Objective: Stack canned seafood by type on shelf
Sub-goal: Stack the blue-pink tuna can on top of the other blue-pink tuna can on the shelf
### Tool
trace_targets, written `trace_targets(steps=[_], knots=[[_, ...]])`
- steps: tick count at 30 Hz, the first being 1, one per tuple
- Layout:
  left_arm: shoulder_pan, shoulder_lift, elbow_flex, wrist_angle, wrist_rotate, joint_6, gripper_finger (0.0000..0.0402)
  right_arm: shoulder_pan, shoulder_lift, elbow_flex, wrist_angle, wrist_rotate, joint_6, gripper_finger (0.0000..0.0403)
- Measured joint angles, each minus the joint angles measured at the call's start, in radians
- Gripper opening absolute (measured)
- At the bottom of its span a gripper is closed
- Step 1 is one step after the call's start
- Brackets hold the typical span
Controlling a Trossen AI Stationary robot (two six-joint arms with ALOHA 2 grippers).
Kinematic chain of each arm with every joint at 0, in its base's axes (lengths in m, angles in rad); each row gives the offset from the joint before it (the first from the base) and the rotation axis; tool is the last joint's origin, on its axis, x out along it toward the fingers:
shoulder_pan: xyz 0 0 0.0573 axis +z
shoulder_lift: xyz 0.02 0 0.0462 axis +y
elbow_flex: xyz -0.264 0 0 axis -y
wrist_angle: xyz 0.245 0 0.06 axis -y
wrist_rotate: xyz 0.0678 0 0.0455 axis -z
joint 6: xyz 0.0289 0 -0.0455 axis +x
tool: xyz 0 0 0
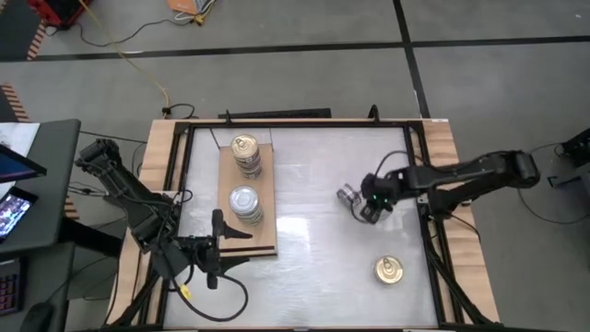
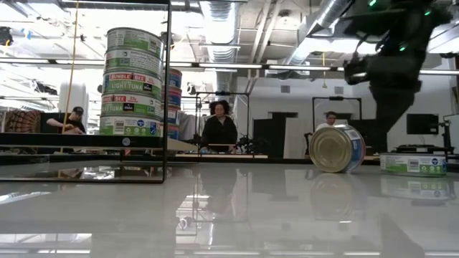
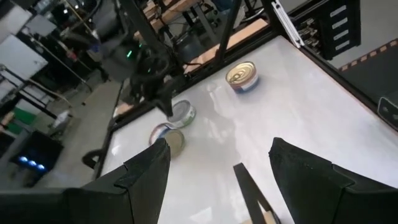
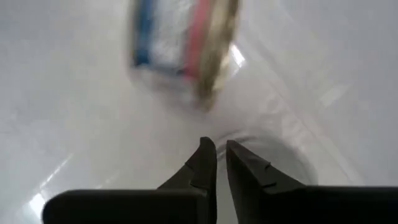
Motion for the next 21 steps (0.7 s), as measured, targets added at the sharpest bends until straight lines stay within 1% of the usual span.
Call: trace_targets(steps=[5, 7, 10, 13, 16, 18, 21], knots=[[0.000, 0.000, 0.000, -0.012, 0.023, -0.040, 0.0264, 0.177, 0.009, 0.000, 0.035, 0.011, 0.127, 0.0089], [0.000, 0.000, 0.000, -0.009, 0.022, -0.041, 0.0264, 0.244, 0.024, 0.001, 0.052, 0.037, 0.173, 0.0109], [0.003, 0.000, 0.000, -0.002, 0.021, -0.033, 0.0264, 0.308, 0.047, 0.001, 0.057, 0.046, 0.224, 0.0149], [0.012, 0.000, 0.000, 0.026, 0.016, -0.020, 0.0264, 0.340, 0.068, 0.001, 0.059, 0.048, 0.277, 0.0200], [0.022, 0.000, 0.000, 0.040, 0.014, -0.013, 0.0264, 0.341, 0.073, 0.001, 0.065, 0.053, 0.328, 0.0252], [0.030, 0.000, 0.000, 0.036, 0.013, -0.012, 0.0264, 0.338, 0.073, 0.001, 0.064, 0.097, 0.392, 0.0276], [0.046, 0.000, 0.000, 0.036, 0.013, -0.012, 0.0264, 0.349, 0.073, 0.001, 0.063, 0.193, 0.446, 0.0289]])
